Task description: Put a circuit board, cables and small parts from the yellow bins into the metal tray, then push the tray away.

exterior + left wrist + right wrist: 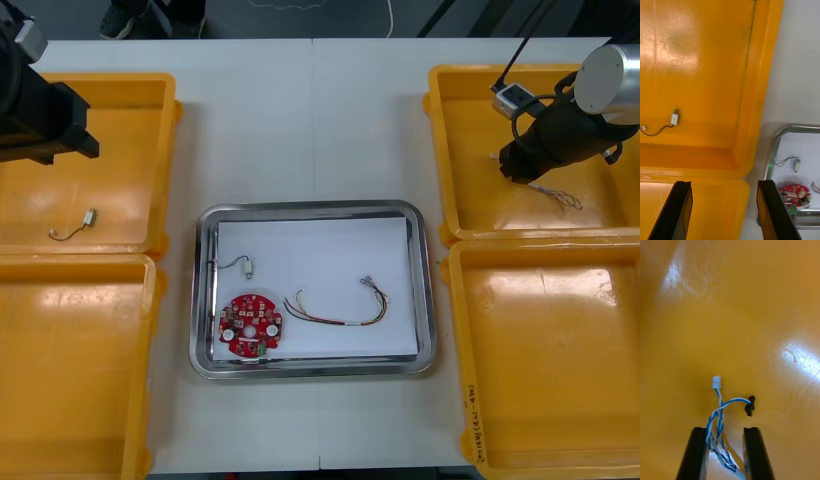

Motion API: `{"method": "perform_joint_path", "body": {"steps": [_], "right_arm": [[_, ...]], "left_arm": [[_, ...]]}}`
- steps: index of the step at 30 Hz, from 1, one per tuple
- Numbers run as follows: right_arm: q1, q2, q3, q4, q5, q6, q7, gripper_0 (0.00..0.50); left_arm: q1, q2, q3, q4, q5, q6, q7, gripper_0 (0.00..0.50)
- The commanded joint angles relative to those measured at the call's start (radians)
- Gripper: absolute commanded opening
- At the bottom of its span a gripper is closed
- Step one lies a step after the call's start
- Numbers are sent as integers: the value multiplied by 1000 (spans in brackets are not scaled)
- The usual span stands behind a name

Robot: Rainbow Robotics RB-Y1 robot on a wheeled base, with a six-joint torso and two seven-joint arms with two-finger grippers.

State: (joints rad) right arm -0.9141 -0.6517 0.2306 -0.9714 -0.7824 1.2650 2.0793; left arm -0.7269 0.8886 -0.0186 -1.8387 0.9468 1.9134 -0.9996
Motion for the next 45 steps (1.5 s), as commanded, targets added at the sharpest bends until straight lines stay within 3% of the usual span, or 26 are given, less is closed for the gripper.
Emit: {"method": "perform_joint_path", "body": {"steps": [1,12,17,27,33,45], "right_arm": [[-46,1,13,-23,20,1,33,500],[-48,-19,4,-23,17,11,67,500],[-51,-36,-8,-23,8,40,154,500],[-51,-65,-53,-23,-3,134,315,500],[-46,-77,-53,-23,11,145,400,500],[-3,-72,-47,-21,14,106,438,500]], "left_arm": [[-43,87,29,76,13,6,-156,500],[-42,133,29,246,23,-86,-373,500],[-43,131,11,331,12,-156,-458,500],[-43,130,-72,371,-13,-209,-467,500],[-46,92,-73,411,-25,-212,-465,500],[-46,-11,-73,509,-65,-267,-467,500]]}}
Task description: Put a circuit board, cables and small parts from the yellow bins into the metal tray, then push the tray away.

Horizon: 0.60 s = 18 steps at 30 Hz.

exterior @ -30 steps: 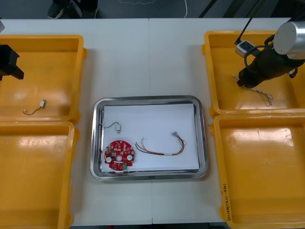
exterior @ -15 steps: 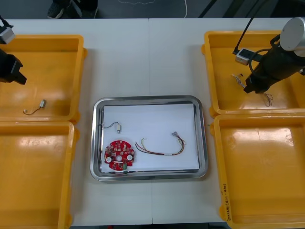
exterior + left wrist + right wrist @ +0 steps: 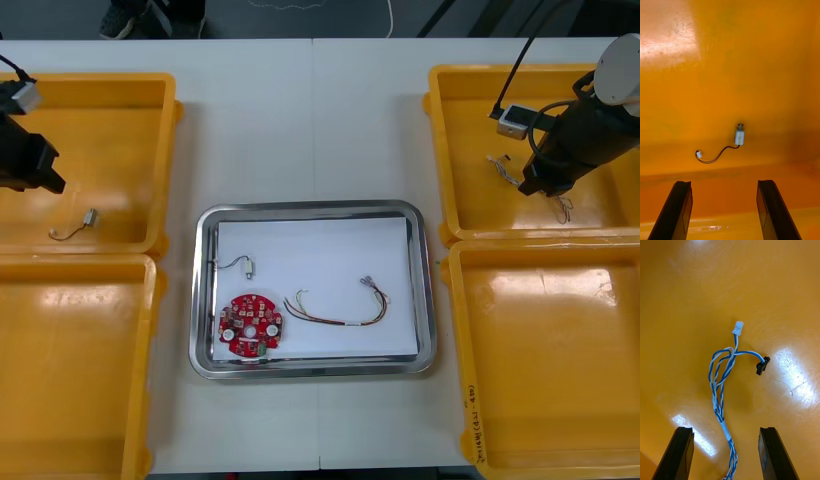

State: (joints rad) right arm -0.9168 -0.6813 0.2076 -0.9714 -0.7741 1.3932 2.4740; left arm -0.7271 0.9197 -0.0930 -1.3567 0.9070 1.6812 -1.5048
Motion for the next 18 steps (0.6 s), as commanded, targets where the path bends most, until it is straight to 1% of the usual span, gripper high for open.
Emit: {"method": "perform_joint_path", "body": {"steps": [1,7,9,13,18], "right_arm": [[1,-41,-23,-23,6,-25,45,500],[26,-35,-20,-21,10,-56,57,500],[30,-35,-16,-21,12,-59,60,500],[35,-35,-7,-23,15,-63,60,500],[41,-32,7,-23,16,-79,60,500]], "left_arm": [[-45,-44,1,28,-28,-37,37,500],[-46,-76,-10,37,-66,-52,40,500],[-45,-82,-36,45,-85,-72,43,500],[-46,-96,-53,79,-92,-115,38,500],[-45,-110,-54,107,-100,-143,28,500]]}}
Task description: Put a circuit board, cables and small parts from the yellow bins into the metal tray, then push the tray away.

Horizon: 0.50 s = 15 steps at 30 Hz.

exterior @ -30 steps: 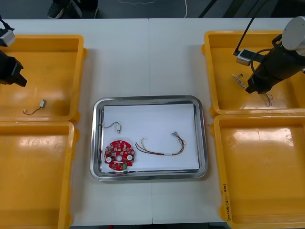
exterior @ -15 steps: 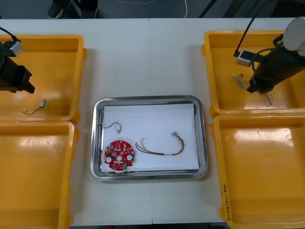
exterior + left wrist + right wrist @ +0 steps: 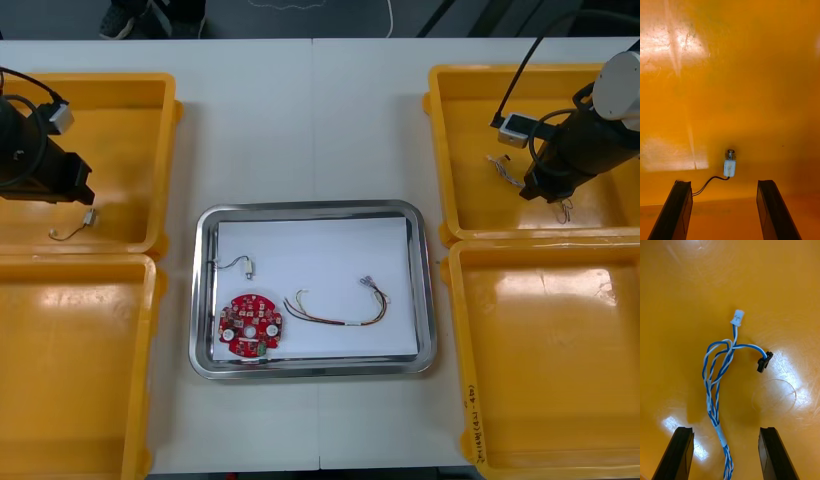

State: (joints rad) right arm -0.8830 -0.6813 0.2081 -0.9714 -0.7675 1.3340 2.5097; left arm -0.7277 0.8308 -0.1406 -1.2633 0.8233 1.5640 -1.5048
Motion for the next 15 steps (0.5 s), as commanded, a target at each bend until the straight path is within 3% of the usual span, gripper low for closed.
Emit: {"method": "perform_joint_path", "body": {"steps": [1,15], "right_arm": [[9,-30,13,-23,13,-24,24,500],[16,-23,57,-21,14,-50,14,500]], "left_arm": [[-45,-27,-7,19,-20,-28,28,500],[-41,-42,-85,76,-33,-102,26,500]]}}
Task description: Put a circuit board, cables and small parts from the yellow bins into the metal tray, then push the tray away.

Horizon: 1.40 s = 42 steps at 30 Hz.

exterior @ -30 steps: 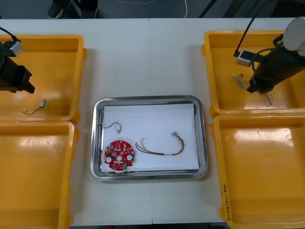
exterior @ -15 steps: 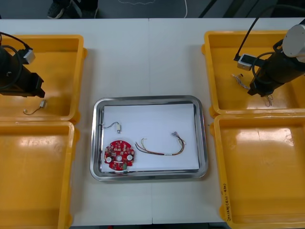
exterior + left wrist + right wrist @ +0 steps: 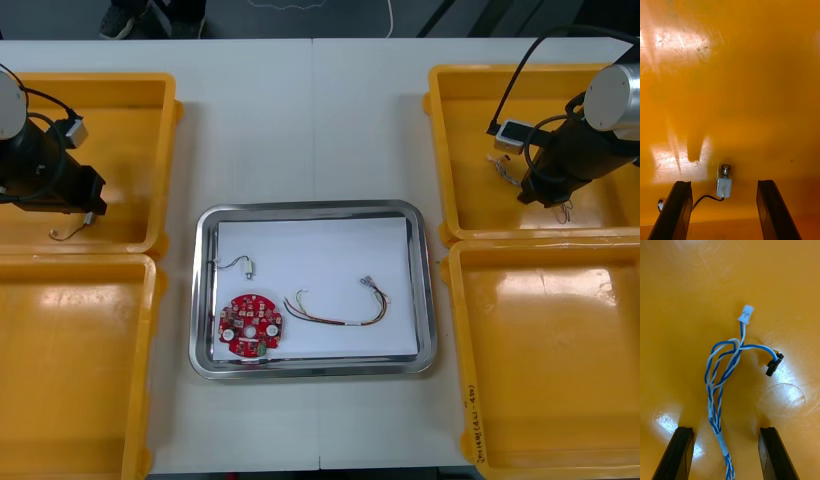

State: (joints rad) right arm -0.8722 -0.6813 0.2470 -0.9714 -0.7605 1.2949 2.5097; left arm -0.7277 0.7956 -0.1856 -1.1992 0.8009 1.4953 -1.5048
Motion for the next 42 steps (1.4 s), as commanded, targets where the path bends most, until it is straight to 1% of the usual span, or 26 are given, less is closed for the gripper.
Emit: {"method": "perform_joint_path", "body": {"steps": [1,9,10,12,13,14,15,16,17,18,19,20,21,22,23,24,31,35,39,42], "right_arm": [[7,-23,18,-23,9,-11,14,500],[10,-23,29,-21,20,-12,11,500],[10,-23,29,-23,21,-14,11,475],[10,-23,29,-21,27,-12,11,338],[10,-23,29,-21,27,-12,11,296],[10,-23,31,-23,30,-12,9,207],[10,-23,31,-23,32,-12,8,130],[10,-23,31,-23,32,-14,6,101],[10,-23,31,-21,30,-12,3,48],[10,-23,31,-21,30,-12,1,9],[10,-23,31,-23,30,-14,1,0],[10,-23,31,-21,30,-14,0,0],[10,-23,31,-21,30,-14,-3,0],[10,-23,31,-23,30,-14,-3,0],[10,-23,31,-23,30,-16,-5,0],[9,-23,31,-21,30,-16,-6,0],[4,-26,17,-23,21,-16,-12,0],[-22,-29,-5,-23,15,11,-8,0],[-67,-34,-29,-23,1,67,-2,0],[-88,-35,-52,-44,-11,107,-2,0]], "left_arm": [[-41,-7,-41,15,-11,-35,24,500],[-41,-9,-75,43,0,-53,29,500],[-41,-10,-77,46,0,-56,29,500],[-41,-19,-77,69,1,-72,23,500],[-41,-23,-78,76,1,-75,21,500],[-41,-29,-77,90,0,-84,18,500],[-41,-38,-77,98,-5,-90,17,500],[-41,-39,-77,101,-8,-90,17,500],[-41,-41,-77,101,-11,-90,21,500],[-41,-41,-77,101,-11,-86,23,500],[-41,-41,-77,102,-11,-86,23,475],[-39,-41,-77,101,-9,-86,23,347],[-41,-41,-78,101,-11,-84,18,174],[-39,-41,-77,102,-11,-81,18,96],[-41,-41,-77,102,-14,-78,18,32],[-41,-41,-78,102,-16,-75,23,3],[-41,-41,-77,101,-23,-72,28,0],[-41,-41,-64,95,-29,-72,32,0],[-42,-41,-11,84,-48,-63,29,0],[-47,-41,41,63,-65,-32,31,0]]}}
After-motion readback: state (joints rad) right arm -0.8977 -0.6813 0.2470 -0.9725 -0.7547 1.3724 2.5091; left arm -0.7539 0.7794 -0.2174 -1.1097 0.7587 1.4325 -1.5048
